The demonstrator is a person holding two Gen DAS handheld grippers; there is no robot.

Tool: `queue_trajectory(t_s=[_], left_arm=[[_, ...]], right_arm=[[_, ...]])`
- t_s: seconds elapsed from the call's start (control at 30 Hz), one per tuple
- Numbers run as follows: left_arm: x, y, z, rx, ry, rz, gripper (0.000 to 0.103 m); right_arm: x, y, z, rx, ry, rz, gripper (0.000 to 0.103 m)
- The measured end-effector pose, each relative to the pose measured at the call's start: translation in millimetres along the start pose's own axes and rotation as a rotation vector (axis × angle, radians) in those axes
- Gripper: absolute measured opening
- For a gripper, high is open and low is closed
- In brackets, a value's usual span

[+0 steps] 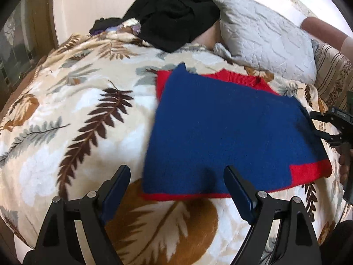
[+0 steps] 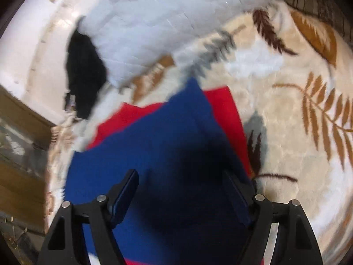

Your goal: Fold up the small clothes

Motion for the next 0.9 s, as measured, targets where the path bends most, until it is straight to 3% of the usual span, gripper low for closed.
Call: queue_trajectory(t_s=[0.07, 0.27, 0.47, 0.77, 0.9], left_arm=[[-2.6, 5.4, -4.3, -0.006, 0.020, -0.001, 0.087], [-14.4, 22.2, -7.6, -0.024, 0.034, 0.013, 0.087], [-28.0, 35.5, -7.4, -0.025, 0.024, 0.012, 0.087], [-31.1, 44.3, -26.3, -0.012, 0.082, 0.025, 0.087], [-28.1, 42.3, -26.3, -0.013, 0.086, 0.028, 0.087]], right_arm=[[-13.9, 23.2, 8.2, -0.029, -0.019, 0.009, 0.081], [-86.6, 72.4, 15.9, 0.049, -0.081, -0.017, 0.081], [-142.2, 82.1, 15.4, 0.130, -0.168, -0.031, 0.081], [-133.8, 55.8, 11.8, 0.279, -0.363, -0.021, 0.081], [-115.6, 42.6, 17.2, 0.285, -0.439, 0.019, 0.081]])
Point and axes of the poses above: each gripper's, at about its wrist camera, not at the fingertips, and y roughly against the way its jaws point, z to its right, x to its top, the point moved 10 cm from there along -y, roughly the way its jaws point, and after that the axes turned 3 degrees about x, right-handed, at the moved point
